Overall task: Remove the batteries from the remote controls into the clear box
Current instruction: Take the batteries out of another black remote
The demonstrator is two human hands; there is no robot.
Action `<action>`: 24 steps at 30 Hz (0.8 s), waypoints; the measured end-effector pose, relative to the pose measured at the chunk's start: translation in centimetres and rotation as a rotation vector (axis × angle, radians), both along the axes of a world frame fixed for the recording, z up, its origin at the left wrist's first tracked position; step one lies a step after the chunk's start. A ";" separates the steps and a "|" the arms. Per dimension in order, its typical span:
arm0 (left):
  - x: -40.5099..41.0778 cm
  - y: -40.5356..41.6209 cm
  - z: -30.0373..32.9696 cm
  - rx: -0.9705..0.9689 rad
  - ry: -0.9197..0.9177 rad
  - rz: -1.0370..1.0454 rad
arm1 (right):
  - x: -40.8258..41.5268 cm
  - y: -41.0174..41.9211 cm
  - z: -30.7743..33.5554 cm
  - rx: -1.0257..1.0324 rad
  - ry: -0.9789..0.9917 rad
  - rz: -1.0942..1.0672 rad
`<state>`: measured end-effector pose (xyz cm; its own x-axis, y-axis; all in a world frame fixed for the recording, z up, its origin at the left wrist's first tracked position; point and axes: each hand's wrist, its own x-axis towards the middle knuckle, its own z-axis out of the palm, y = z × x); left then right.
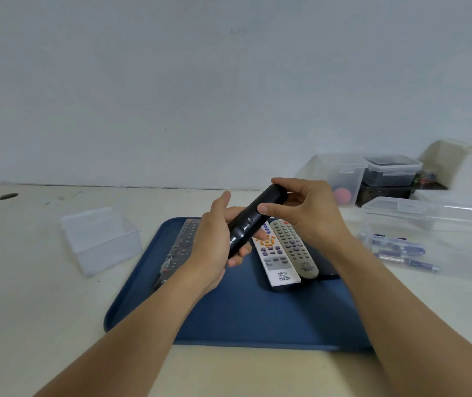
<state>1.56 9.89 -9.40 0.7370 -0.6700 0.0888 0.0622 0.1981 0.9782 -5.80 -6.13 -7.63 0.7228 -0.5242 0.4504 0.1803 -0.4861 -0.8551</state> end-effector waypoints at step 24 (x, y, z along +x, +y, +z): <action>3.5 4.1 -0.3 1.113 -1.111 0.221 | -0.5 6.2 -0.9 -0.924 0.513 0.292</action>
<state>5.05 13.98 -9.67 0.7293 -0.6584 0.1859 -0.6839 -0.7091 0.1714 -6.29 0.06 -8.57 0.9779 0.0832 0.1919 0.1200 -0.9747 -0.1886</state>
